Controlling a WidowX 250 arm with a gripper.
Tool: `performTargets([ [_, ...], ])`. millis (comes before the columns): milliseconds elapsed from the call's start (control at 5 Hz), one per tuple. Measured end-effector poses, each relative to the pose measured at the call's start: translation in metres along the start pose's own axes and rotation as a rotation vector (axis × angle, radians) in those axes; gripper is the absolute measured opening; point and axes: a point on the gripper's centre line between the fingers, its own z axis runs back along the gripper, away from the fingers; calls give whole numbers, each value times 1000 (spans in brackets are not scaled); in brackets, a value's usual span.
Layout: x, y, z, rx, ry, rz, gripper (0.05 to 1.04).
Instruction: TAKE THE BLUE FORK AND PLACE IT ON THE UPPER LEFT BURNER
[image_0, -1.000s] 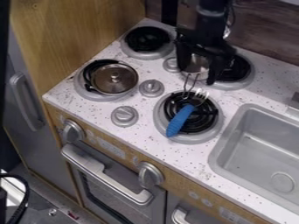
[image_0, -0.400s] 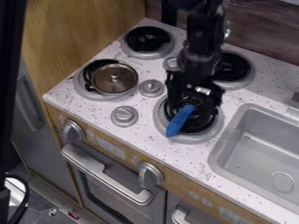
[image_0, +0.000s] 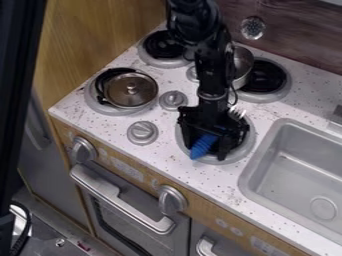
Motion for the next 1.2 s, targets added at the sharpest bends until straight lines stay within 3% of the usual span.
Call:
performTargets([
  [200, 1, 2, -2, 15, -2, 7, 981],
  [600, 0, 2, -2, 18, 0, -18, 746],
  [1000, 1, 1, -1, 28, -3, -46, 727],
  [1200, -1, 2, 1, 36, -3, -80, 663],
])
